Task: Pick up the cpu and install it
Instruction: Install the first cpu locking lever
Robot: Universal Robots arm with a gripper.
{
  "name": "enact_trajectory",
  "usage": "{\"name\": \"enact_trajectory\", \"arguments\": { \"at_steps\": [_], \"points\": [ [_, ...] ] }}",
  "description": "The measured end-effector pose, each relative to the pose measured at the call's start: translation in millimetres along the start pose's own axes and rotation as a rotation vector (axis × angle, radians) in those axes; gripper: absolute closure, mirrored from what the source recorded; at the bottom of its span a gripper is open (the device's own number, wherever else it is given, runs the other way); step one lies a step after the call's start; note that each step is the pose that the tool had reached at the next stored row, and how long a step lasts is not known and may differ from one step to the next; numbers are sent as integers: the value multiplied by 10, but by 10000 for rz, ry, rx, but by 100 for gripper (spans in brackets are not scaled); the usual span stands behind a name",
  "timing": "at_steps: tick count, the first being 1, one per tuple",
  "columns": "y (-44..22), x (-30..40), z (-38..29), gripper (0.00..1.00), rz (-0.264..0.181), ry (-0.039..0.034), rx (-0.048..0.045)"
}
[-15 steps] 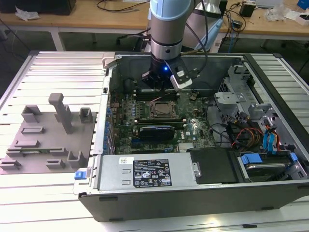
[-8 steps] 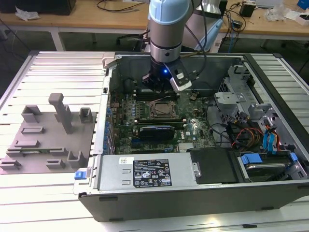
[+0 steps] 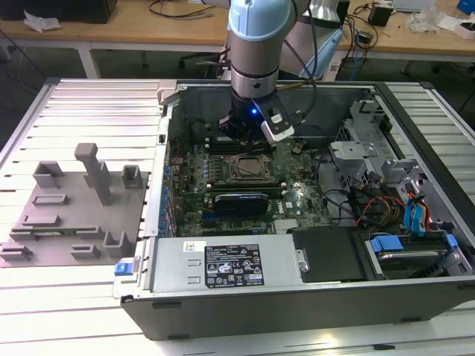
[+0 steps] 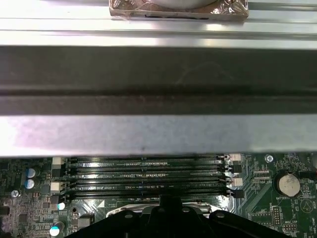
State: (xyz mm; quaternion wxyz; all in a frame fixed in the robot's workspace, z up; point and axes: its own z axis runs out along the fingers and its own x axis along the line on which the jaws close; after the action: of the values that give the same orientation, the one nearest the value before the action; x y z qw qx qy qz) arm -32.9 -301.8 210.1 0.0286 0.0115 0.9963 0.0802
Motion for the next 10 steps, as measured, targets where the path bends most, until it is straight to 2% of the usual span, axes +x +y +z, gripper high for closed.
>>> {"name": "enact_trajectory", "arguments": {
  "at_steps": [5, 7, 10],
  "points": [
    [-3, 1, 17, 89, 767, -125, 91],
    [-4, 1, 25, 89, 1036, -173, 164],
    [-5, 1, 24, 89, 1086, -181, 179]
  ]
}}
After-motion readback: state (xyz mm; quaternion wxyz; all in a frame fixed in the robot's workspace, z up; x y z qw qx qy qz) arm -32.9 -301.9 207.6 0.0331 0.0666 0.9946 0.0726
